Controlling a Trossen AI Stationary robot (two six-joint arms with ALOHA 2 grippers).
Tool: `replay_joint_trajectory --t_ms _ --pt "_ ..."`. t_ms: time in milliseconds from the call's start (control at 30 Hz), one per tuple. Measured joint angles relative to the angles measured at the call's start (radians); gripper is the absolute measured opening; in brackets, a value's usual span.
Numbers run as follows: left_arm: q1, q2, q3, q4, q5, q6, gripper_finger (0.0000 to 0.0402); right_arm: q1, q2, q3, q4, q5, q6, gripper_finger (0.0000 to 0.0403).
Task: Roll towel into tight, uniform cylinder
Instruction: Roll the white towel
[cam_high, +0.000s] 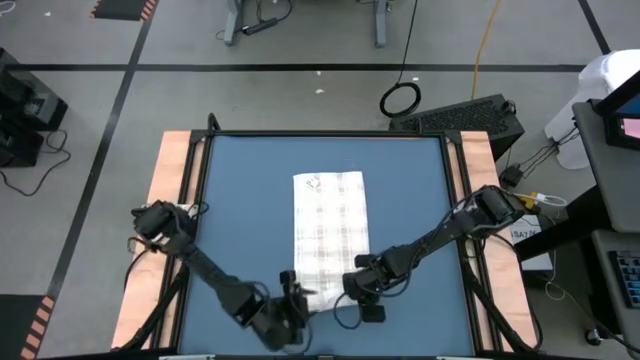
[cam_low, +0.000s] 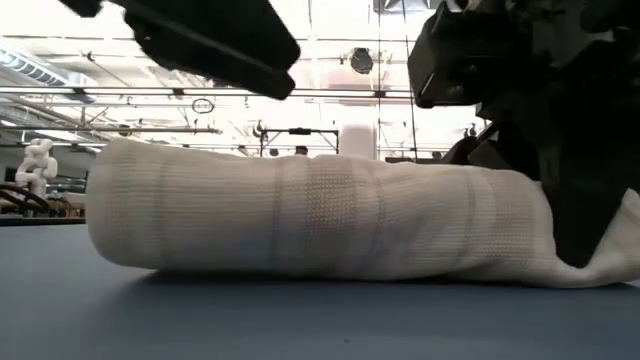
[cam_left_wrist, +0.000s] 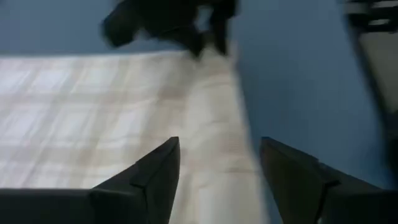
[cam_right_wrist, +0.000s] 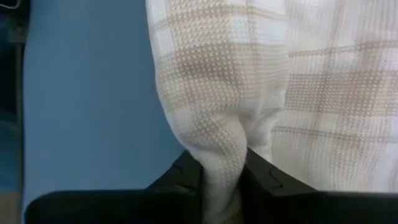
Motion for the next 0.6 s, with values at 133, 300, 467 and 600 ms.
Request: replay_joint_trajectory --t_ms 133,300,467,600 --pt "-0.041 0.047 -0.004 0.035 -0.032 0.011 0.0239 -0.032 0.001 -0.001 0.003 -0.065 0.012 0.0058" --pt "-0.054 0.098 -0.004 0.044 -0.120 0.027 0.0253 -0.057 0.002 -0.001 0.009 -0.095 0.019 0.0053" --pt "-0.031 0.127 -0.004 0.038 -0.087 0.036 0.0253 -0.063 0.002 -0.002 0.010 -0.104 0.051 0.0054" --pt "-0.022 0.128 -0.004 0.036 -0.070 0.054 0.0251 -0.063 0.002 -0.002 0.010 -0.114 0.054 0.0055"
